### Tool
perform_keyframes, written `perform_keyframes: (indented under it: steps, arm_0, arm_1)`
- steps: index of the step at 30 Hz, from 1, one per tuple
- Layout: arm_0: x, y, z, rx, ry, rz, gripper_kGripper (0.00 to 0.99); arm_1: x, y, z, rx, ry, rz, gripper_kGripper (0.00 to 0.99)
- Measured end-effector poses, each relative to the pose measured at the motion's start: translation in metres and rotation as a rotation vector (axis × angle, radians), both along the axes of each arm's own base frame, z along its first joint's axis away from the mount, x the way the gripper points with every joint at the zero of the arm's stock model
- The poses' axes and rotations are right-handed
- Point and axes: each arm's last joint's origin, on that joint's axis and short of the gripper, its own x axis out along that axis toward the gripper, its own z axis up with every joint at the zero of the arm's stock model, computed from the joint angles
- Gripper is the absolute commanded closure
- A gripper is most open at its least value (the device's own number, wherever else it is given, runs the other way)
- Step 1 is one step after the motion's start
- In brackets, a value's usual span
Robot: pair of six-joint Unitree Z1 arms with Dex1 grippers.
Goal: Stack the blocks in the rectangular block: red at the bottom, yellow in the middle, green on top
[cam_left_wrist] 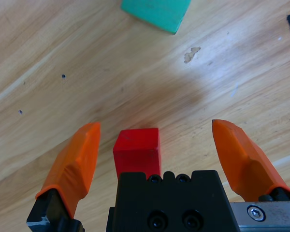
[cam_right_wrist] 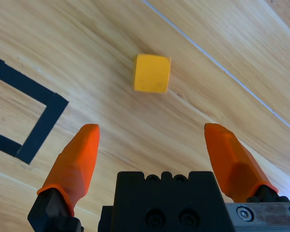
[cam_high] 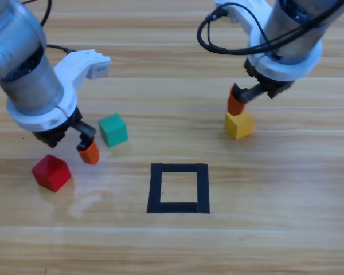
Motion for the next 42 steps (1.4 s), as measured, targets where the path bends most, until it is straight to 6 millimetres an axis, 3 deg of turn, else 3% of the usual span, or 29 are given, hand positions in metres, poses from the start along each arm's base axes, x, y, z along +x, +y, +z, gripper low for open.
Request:
perform_keyframes:
  steps: [17, 22, 30, 38, 40, 42]
  arm_0:
    - [0.0, 0.029, -0.013, 0.029, 0.054, 0.037, 0.0]
    - [-0.002, 0.029, -0.016, 0.03, 0.066, 0.017, 0.004]
    - [0.001, 0.028, -0.023, 0.036, 0.082, 0.017, 0.057]
    - [0.001, 0.028, -0.028, 0.041, 0.093, 0.017, 0.244]
    - [0.001, 0.028, -0.028, 0.041, 0.093, 0.018, 0.364]
    - [0.001, 0.028, -0.028, 0.041, 0.094, 0.018, 0.514]
  arm_1:
    - [0.054, 0.004, -0.047, 0.027, 0.087, -0.06, 0.031]
    - [0.061, 0.004, -0.047, 0.025, 0.091, -0.069, 0.037]
    - [0.068, 0.012, -0.071, 0.023, 0.152, -0.06, 0.085]
    - [0.076, 0.016, -0.084, 0.009, 0.184, -0.064, 0.166]
    - [0.077, 0.015, -0.094, -0.012, 0.209, -0.07, 0.168]
    - [0.079, 0.015, -0.098, -0.02, 0.219, -0.074, 0.235]
